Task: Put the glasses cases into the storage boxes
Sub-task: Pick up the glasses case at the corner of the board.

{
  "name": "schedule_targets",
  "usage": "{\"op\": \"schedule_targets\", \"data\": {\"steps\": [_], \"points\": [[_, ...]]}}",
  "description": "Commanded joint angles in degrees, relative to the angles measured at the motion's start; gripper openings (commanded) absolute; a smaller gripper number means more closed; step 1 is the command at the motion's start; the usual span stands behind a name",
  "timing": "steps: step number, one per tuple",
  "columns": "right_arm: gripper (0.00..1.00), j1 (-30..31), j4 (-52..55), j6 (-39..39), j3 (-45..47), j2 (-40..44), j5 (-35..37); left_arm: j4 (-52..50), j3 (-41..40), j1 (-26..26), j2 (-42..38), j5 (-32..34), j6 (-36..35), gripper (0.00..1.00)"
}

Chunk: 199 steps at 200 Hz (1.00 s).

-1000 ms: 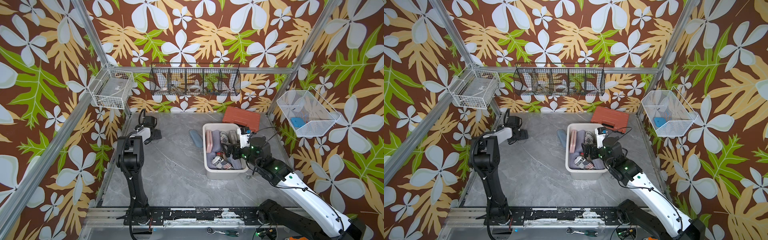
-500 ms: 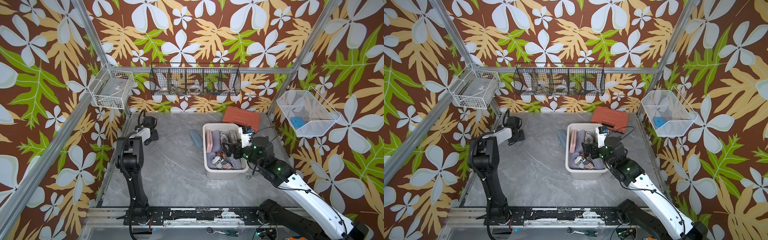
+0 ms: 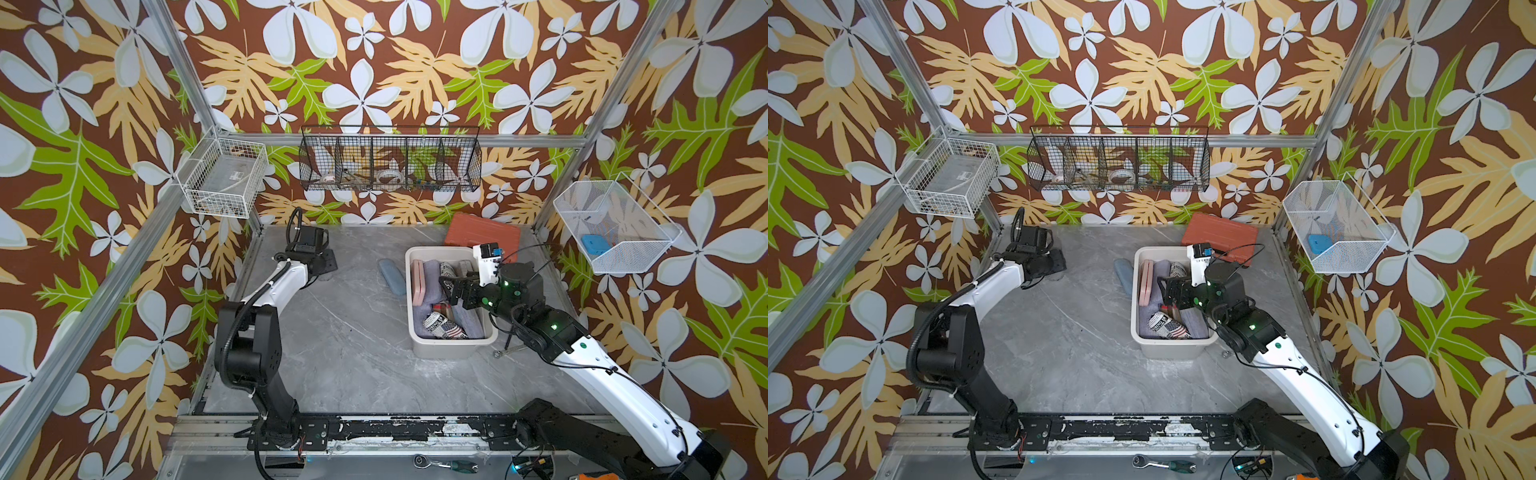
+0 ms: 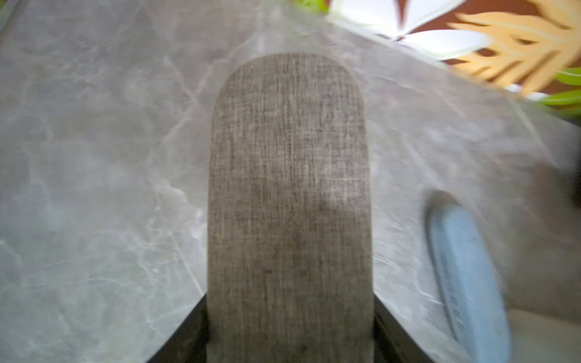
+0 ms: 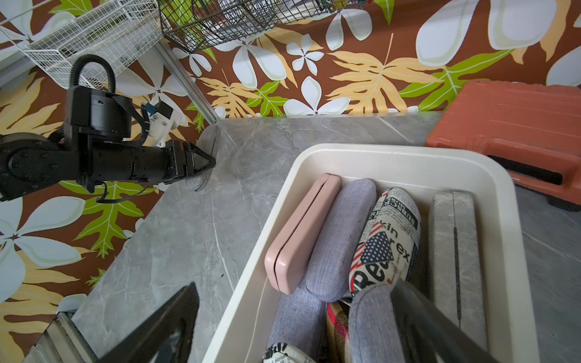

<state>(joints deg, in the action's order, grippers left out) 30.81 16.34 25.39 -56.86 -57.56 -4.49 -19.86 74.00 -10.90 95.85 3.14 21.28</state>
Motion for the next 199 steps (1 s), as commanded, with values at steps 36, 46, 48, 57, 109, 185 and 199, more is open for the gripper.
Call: {"op": "schedule_targets", "data": {"steps": [36, 46, 48, 57, 109, 185, 199], "points": [[0.90, 0.0, -5.2, 6.7, -2.8, -2.9, -6.1, 16.3, -8.2, -15.8, -15.5, -9.6, 0.9, 0.48], [0.88, 0.0, -7.9, 9.0, -2.8, -3.9, -8.0, 18.7, -9.8, -18.1, -17.4, -10.9, 1.2, 0.48], [0.87, 0.0, -8.5, 9.5, -2.8, -4.1, -8.2, 19.3, -10.1, -18.5, -17.7, -11.2, 1.3, 0.48], [0.86, 0.1, -10.9, 11.3, -3.1, -5.3, -9.9, 21.6, -12.0, -19.7, -19.2, -12.2, 1.9, 0.48], [0.79, 4.2, -16.3, 13.6, -9.6, -14.3, -10.9, 26.5, -16.6, -20.8, -22.0, -18.2, 4.5, 0.48], [0.56, 5.3, -14.0, 13.7, -20.9, -27.4, -10.1, 30.2, -19.0, -21.4, -23.1, -20.5, 4.7, 0.48], [0.55, 5.4, -15.3, 13.9, -20.8, -28.0, -11.7, 29.6, -18.6, -21.4, -22.9, -20.9, 4.2, 0.49]]}}
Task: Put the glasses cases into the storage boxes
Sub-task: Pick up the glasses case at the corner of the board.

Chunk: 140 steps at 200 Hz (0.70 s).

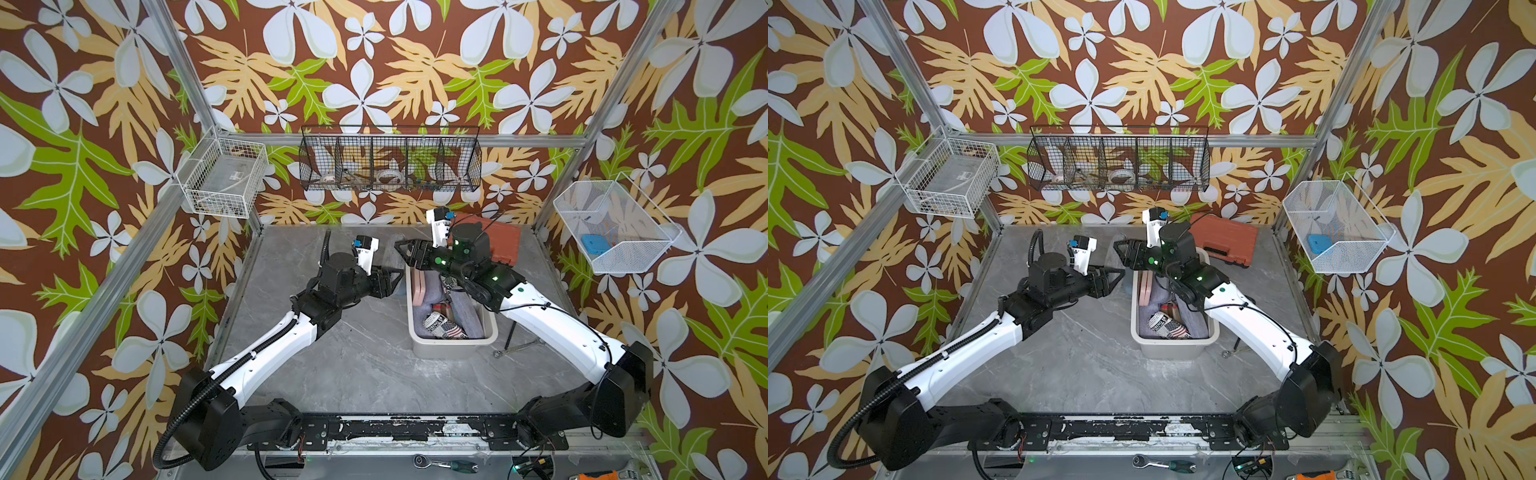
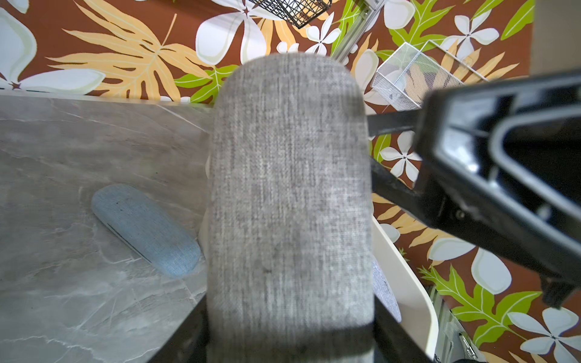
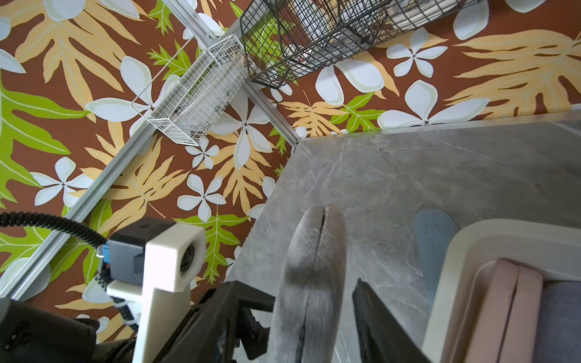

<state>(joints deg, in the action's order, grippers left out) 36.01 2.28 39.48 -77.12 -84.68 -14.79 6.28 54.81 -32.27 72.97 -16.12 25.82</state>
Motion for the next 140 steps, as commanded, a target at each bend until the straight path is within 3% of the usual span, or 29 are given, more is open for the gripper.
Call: {"op": "schedule_targets", "data": {"steps": [1, 56, 103, 108, 140], "points": [[0.54, 0.3, -1.2, -0.2, -0.6, -0.9, -1.4, 3.4, 0.7, -0.1, 0.0, -1.7, -0.4, 0.49], [0.30, 1.4, 1.2, -0.7, -4.0, -4.8, -1.8, 2.8, 0.9, 0.0, -0.5, -1.4, -0.7, 0.51], [0.25, 1.4, 0.4, -1.4, -3.5, -3.8, -0.3, 5.8, -1.7, 0.0, -1.4, -0.3, 0.9, 0.89], [0.25, 1.4, 0.2, -1.4, -3.3, -3.6, 0.0, 6.2, -1.8, 0.0, -1.5, -0.5, 1.0, 0.99], [0.24, 1.4, 1.9, -3.3, -3.1, -1.5, 2.3, 6.4, -2.3, 0.0, -3.5, 1.1, -0.3, 1.00]]}}
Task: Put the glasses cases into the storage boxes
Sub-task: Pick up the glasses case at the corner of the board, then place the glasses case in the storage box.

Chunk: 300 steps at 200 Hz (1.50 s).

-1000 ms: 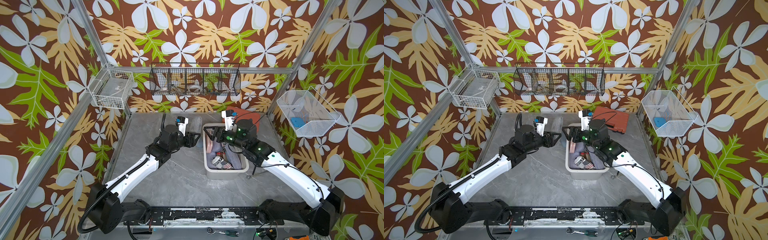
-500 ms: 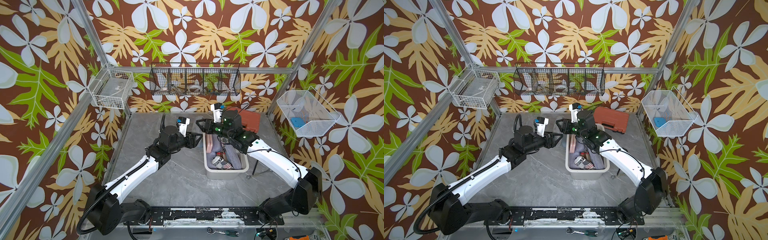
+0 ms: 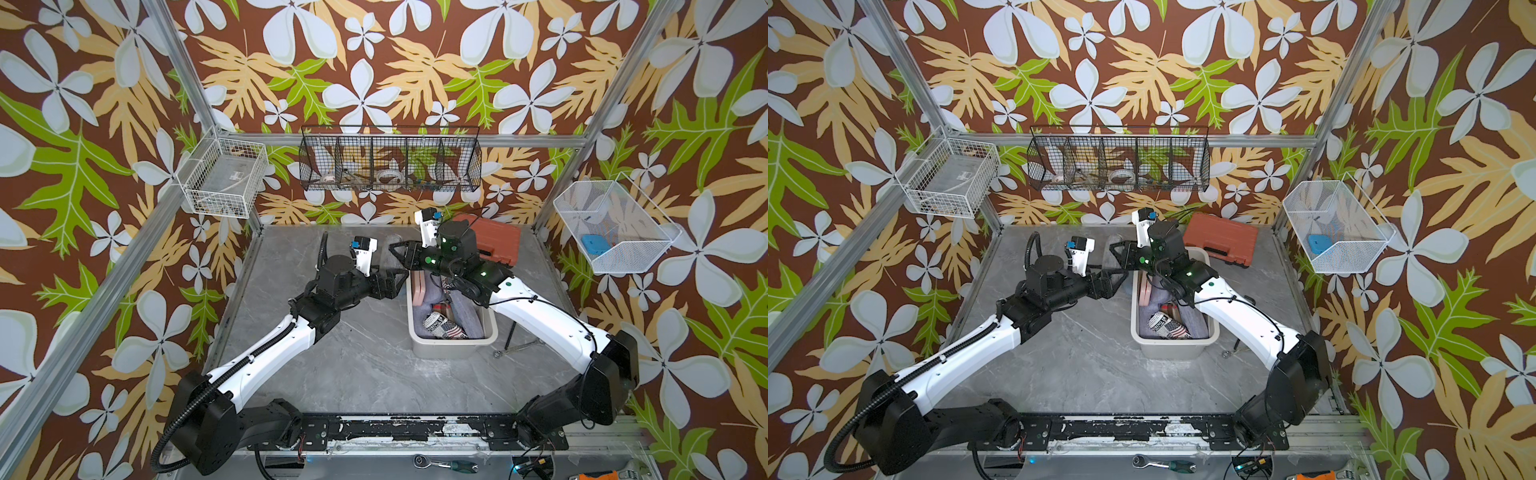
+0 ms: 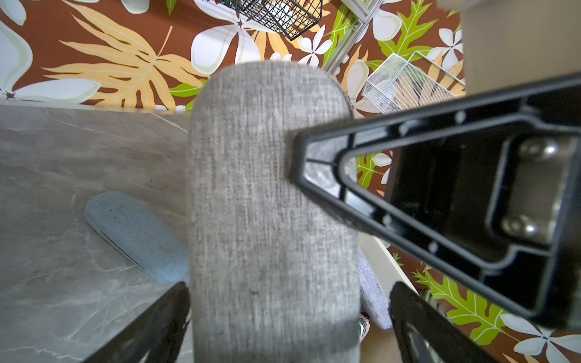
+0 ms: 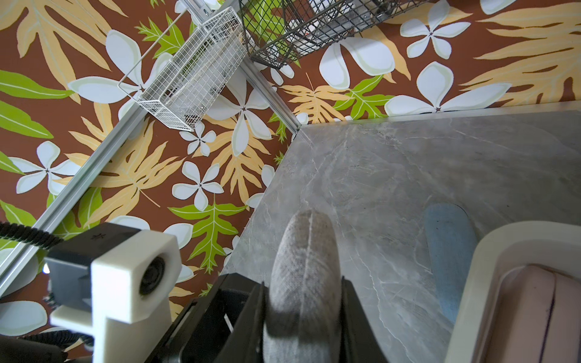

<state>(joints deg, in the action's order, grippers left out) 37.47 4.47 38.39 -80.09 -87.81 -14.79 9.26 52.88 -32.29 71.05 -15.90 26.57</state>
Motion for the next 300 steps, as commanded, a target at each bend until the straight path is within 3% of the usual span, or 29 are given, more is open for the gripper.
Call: {"op": "schedule_targets", "data": {"steps": [1, 40, 82, 106, 147, 201, 233, 256, 300], "points": [[0.24, 0.0, -0.1, -2.3, -0.2, 1.7, 2.4, 3.5, -0.4, 0.0, -1.7, 0.9, -1.1, 1.00], [0.25, -1.5, 5.2, -5.0, 1.1, 5.8, 7.0, 0.3, 0.8, 0.0, -2.9, 1.5, -4.2, 1.00], [0.24, -5.0, 12.0, -8.2, 6.2, 11.2, 12.0, -0.3, -0.1, 0.0, -4.9, 7.9, -4.9, 1.00], [0.24, -5.7, 15.6, -10.9, 9.0, 12.4, 15.2, -1.2, 0.6, 0.1, -4.4, 8.0, -5.0, 1.00], [0.22, -10.0, 13.9, -10.4, 11.3, 8.3, 6.0, -1.6, 0.9, 0.0, -2.7, 7.9, -4.4, 1.00], [0.24, -11.5, 11.0, -10.4, 10.1, 2.1, -0.6, -1.6, 1.2, 0.0, -1.2, 6.6, -3.7, 1.00], [0.34, -12.2, 12.2, -11.0, 8.0, -1.0, -0.3, -1.5, 1.3, 0.0, -0.8, 5.7, -3.0, 1.00], [0.61, -12.6, 11.5, -10.0, 9.6, -0.1, 0.4, -1.4, 1.4, 0.0, -0.9, 4.0, -2.4, 1.00], [0.60, -12.5, 11.7, -9.7, 13.9, 9.8, 7.3, -2.1, 1.9, 0.0, -0.2, 4.0, -0.9, 1.00]]}}
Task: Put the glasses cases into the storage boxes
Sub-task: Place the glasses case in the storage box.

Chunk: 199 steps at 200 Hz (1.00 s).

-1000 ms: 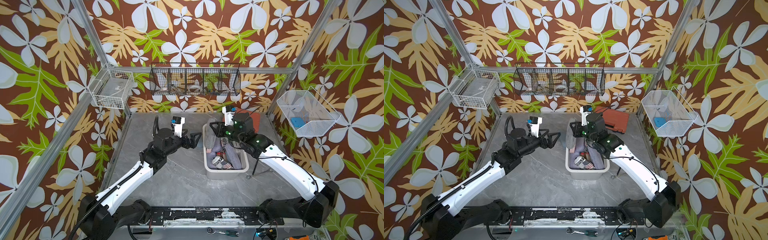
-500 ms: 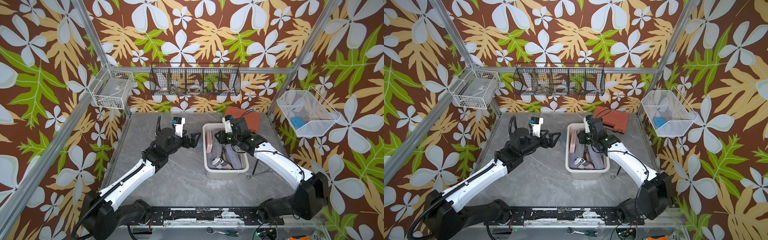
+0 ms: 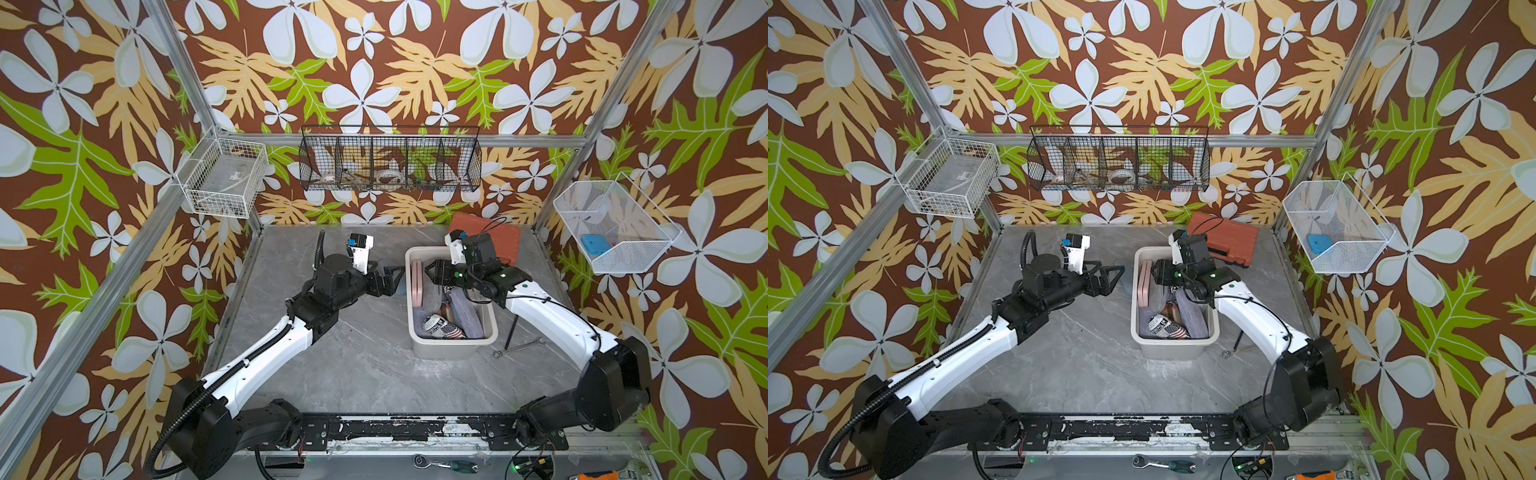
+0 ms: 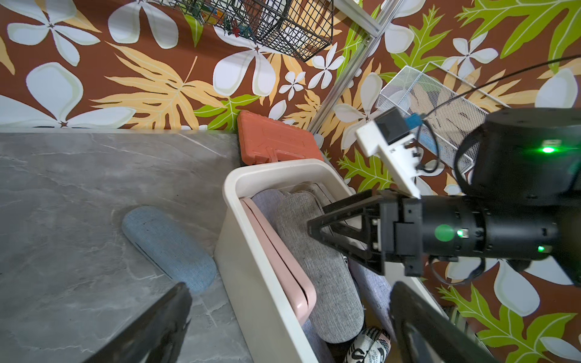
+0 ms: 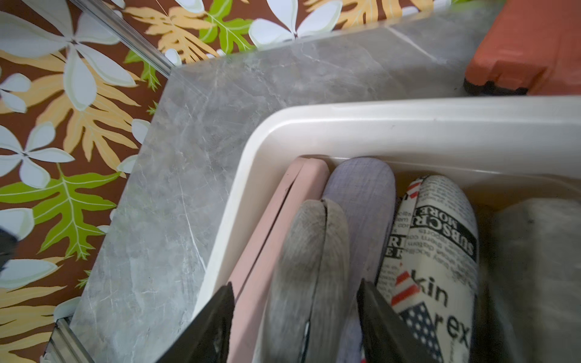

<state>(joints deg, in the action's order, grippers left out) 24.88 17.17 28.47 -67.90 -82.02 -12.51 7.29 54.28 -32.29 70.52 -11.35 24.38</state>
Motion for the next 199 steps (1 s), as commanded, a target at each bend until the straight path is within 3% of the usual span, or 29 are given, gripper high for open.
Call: {"op": "schedule_targets", "data": {"steps": [1, 28, 48, 68, 92, 111, 142, 170, 199], "points": [[0.60, 0.1, -1.0, 0.2, 1.7, 4.1, 5.1, -0.2, 0.5, 0.0, 0.4, -0.4, 1.3, 1.00], [0.48, 2.9, 0.0, -1.9, 3.9, 7.8, 8.7, -2.0, 1.1, 0.1, 1.5, 4.8, 3.1, 1.00], [0.40, 3.4, -2.5, -1.0, 6.9, 7.8, 3.9, -9.4, 5.4, 0.1, 4.7, 11.0, 6.5, 1.00], [0.35, 3.4, -3.3, 0.0, 9.4, 6.6, 3.5, -11.9, 6.4, 0.0, 6.6, 15.2, 6.8, 1.00], [0.33, 3.4, -3.6, 0.5, 11.6, 6.1, 4.3, -12.2, 6.0, 0.1, 7.8, 17.4, 8.2, 1.00], [0.31, 3.7, -4.5, 2.2, 12.0, 10.8, 4.0, -13.5, 7.7, 0.2, 10.8, 15.1, 4.2, 1.00], [0.47, 3.8, -3.3, 1.4, 11.9, 19.3, 6.7, -16.7, 9.9, 0.5, 17.8, 18.1, 5.6, 0.99], [0.62, 3.8, -3.2, 0.3, 13.8, 23.5, 6.9, -21.6, 16.4, 0.7, 26.4, 18.3, 8.7, 0.98], [0.70, 3.8, -3.7, 0.3, 14.5, 25.8, 7.3, -27.4, 26.1, 0.7, 34.4, 21.7, 11.2, 1.00]]}}
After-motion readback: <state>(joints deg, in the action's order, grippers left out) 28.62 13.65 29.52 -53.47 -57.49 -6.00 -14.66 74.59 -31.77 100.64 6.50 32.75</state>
